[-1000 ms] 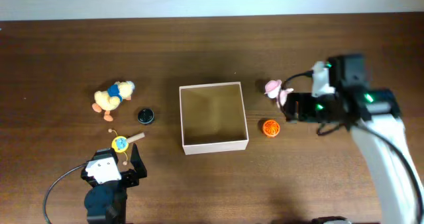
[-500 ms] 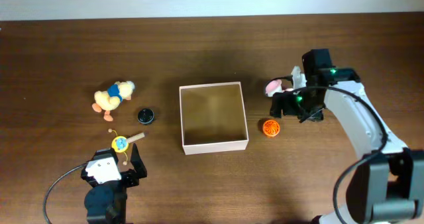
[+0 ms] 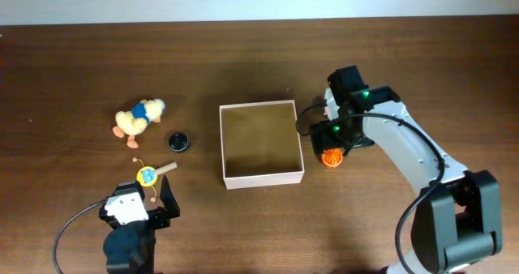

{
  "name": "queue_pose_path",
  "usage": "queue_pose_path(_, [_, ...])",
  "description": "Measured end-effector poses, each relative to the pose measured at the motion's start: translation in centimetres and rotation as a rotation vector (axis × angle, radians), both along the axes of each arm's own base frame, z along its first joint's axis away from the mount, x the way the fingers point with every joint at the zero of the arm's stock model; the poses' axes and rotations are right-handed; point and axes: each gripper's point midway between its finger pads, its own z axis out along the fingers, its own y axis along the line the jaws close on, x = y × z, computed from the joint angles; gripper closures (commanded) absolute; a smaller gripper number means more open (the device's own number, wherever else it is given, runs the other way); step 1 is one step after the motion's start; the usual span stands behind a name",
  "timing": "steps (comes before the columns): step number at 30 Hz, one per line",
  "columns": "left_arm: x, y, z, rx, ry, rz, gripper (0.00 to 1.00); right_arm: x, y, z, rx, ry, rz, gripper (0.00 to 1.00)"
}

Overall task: Pack container
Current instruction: 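Move the right gripper over the orange mesh ball and lower, then close the right gripper on the orange mesh ball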

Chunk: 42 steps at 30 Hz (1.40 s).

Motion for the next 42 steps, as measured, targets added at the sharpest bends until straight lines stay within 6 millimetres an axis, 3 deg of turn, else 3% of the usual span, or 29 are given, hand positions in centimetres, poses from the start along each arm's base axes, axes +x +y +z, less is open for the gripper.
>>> queue_pose_path(8, [0.0, 0.0, 0.0, 0.000, 0.000, 0.000, 0.01, -2.5, -1.0, -2.9, -0.036, 0.067, -0.002, 0.06])
queue_pose_path(21, [0.0, 0.0, 0.0, 0.000, 0.000, 0.000, 0.01, -2.5, -0.9, -5.0, -0.026, 0.031, -0.006, 0.07])
queue_pose_path(32, [0.0, 0.0, 0.0, 0.000, 0.000, 0.000, 0.01, -0.4, -0.4, -5.0, -0.003, -0.058, -0.007, 0.13])
queue_pose_path(42, [0.0, 0.0, 0.0, 0.000, 0.000, 0.000, 0.01, -0.3, -0.4, -5.0, 0.000, -0.065, -0.011, 0.21])
